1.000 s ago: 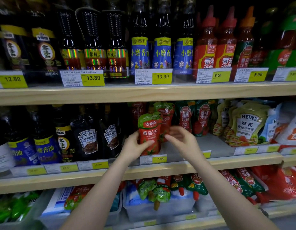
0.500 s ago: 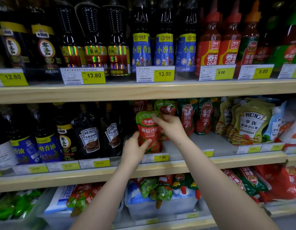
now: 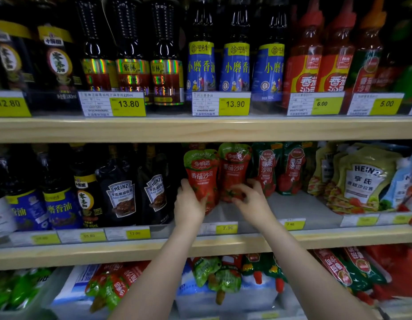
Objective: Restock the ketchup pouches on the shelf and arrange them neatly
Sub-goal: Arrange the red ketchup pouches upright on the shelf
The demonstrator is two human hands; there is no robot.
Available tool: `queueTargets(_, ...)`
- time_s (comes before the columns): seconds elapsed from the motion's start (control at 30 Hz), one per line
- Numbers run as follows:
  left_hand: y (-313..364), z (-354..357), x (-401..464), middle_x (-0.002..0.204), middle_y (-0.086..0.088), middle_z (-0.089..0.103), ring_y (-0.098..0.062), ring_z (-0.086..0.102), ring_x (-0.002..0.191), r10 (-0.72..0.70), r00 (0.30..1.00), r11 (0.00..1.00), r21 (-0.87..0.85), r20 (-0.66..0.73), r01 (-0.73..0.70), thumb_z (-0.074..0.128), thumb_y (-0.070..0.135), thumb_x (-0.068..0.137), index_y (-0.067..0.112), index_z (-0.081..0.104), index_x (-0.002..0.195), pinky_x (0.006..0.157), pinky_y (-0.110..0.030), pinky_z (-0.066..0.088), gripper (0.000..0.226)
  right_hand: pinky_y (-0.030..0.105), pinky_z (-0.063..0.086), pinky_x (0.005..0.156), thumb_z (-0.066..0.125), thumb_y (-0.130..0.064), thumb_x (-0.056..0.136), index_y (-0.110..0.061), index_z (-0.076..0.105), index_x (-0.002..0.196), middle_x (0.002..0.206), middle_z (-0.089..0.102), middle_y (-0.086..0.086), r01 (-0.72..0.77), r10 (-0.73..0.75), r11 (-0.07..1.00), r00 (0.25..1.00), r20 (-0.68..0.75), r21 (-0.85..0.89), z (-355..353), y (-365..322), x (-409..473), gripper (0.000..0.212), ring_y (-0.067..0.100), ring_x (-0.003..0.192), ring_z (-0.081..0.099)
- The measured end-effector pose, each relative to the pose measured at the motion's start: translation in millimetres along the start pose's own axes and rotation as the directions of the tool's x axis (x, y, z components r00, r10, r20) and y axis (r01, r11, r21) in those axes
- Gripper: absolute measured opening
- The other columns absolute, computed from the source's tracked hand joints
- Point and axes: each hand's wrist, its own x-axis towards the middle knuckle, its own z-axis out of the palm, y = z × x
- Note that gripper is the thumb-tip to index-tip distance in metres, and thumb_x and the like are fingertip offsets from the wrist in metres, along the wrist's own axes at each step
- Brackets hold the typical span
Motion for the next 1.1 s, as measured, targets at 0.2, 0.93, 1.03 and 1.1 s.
queueTargets(0.2, 3, 4, 18, 0.137, -0.024, 0.038, -0.040, 0.045, 0.121, -0.054, 0.998, 0.998, 0.015, 0.035, 0.053, 0.064, 0.019, 0.086, 0.003, 0.022, 0.140, 0.094, -0.047, 0.042, 0.071, 0.041, 0.031, 0.112, 0.059, -0.015, 0.085, -0.019, 0.064, 0.112, 0.148, 0.025, 0.014, -0.085, 0.085, 0.996, 0.996, 0.021, -0.007, 6, 1, 16, 0.028, 0.034, 0.133, 0.033)
queueTargets(0.93, 1, 31, 22, 0.152, -0.021, 0.007, -0.038, 0.043, 0.124, -0.099, 0.940, 0.991, 0.114, 0.325, 0.065, 0.055, 0.012, 0.087, 0.021, 0.032, 0.140, 0.100, -0.033, 0.037, 0.059, 0.031, 0.032, 0.105, 0.049, -0.006, 0.085, -0.012, 0.055, 0.124, 0.142, 0.034, 0.018, -0.146, 0.149, 0.988, 0.987, 0.059, -0.059, 17, 3, 34, 0.040, 0.037, 0.123, 0.043)
queueTargets(1.03, -1, 31, 26, 0.152, -0.021, 0.008, -0.038, 0.041, 0.127, -0.095, 0.942, 0.992, 0.104, 0.321, 0.064, 0.056, 0.012, 0.087, 0.021, 0.032, 0.141, 0.100, -0.033, 0.037, 0.060, 0.036, 0.035, 0.107, 0.047, -0.008, 0.086, -0.009, 0.053, 0.125, 0.141, 0.036, 0.019, -0.167, 0.171, 0.984, 0.983, 0.060, -0.064, 18, 4, 38, 0.040, 0.037, 0.124, 0.042)
queueTargets(1.1, -2, 31, 27, 0.152, -0.020, 0.010, -0.038, 0.041, 0.126, -0.091, 0.946, 0.993, 0.099, 0.312, 0.063, 0.056, 0.012, 0.087, 0.021, 0.033, 0.140, 0.099, -0.034, 0.038, 0.059, 0.037, 0.035, 0.106, 0.046, -0.007, 0.086, -0.009, 0.053, 0.125, 0.140, 0.038, 0.019, -0.169, 0.173, 0.983, 0.983, 0.063, -0.068, 19, 5, 39, 0.040, 0.037, 0.125, 0.040)
